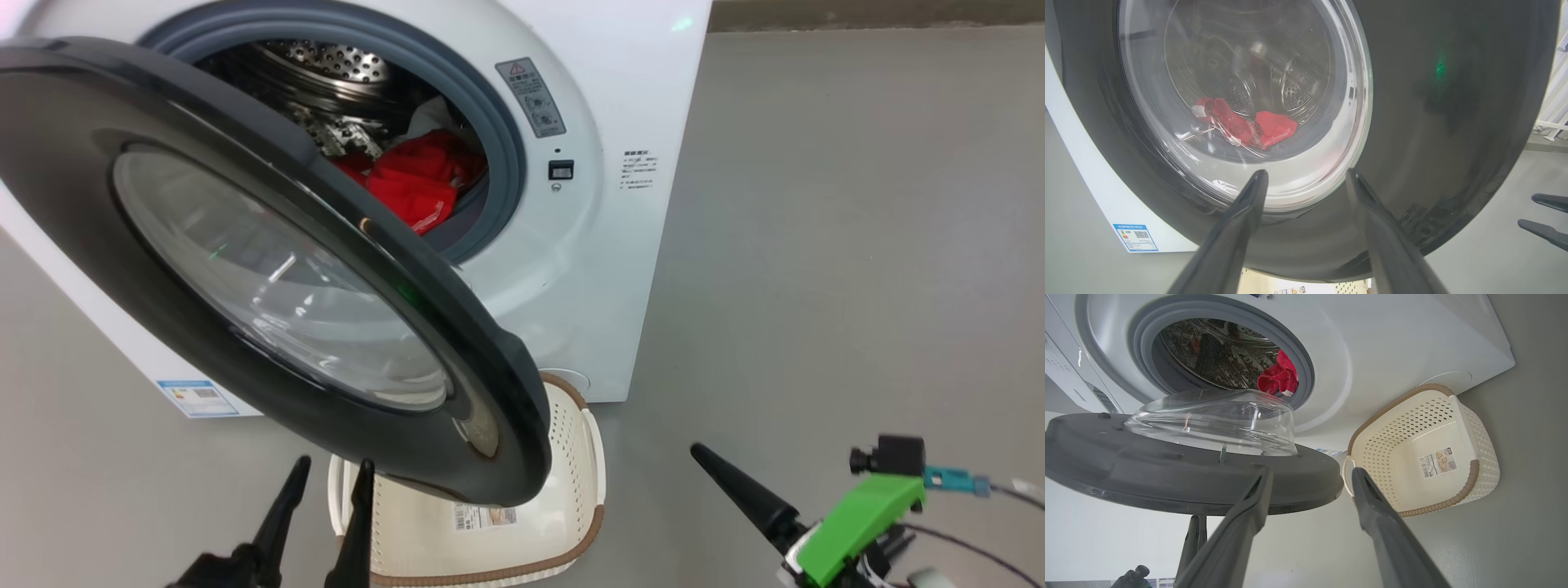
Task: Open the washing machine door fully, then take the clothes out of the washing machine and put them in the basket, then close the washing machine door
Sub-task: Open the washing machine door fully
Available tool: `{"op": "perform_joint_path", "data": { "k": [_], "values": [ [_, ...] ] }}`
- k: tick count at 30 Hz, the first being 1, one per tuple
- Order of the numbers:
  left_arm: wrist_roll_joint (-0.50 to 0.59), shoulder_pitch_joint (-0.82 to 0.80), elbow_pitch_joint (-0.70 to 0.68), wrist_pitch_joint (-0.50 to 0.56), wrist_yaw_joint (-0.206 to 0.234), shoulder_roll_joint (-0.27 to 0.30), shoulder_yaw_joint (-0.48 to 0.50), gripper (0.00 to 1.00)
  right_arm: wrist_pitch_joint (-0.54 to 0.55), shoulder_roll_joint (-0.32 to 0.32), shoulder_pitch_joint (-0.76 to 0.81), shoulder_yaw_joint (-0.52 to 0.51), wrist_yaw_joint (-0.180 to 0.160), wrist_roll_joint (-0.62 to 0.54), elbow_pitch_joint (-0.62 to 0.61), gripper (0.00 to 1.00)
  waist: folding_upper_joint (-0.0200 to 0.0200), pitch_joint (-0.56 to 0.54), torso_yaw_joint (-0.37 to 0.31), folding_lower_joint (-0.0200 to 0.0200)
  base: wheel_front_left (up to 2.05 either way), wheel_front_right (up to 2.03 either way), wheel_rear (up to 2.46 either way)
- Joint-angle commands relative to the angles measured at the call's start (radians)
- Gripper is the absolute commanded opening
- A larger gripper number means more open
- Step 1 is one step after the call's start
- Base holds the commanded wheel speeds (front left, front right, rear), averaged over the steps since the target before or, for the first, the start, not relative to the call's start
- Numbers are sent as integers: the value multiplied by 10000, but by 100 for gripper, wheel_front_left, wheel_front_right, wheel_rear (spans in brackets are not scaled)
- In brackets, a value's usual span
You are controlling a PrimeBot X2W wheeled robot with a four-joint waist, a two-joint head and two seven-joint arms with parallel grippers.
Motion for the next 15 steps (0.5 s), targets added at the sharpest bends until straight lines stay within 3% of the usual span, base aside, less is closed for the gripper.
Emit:
{"op": "perform_joint_path", "data": {
  "k": [1,15],
  "values": [
    [-19,66,-196,-122,-28,70,375,100,-264,-136,179,18,77,-9,-199,100,0,-31,-73,-1,0,0,0],
    [-14,186,-100,-122,-16,70,522,100,-2212,-704,706,357,77,-1337,415,100,0,49,-354,-1,0,0,0]
  ]
}}
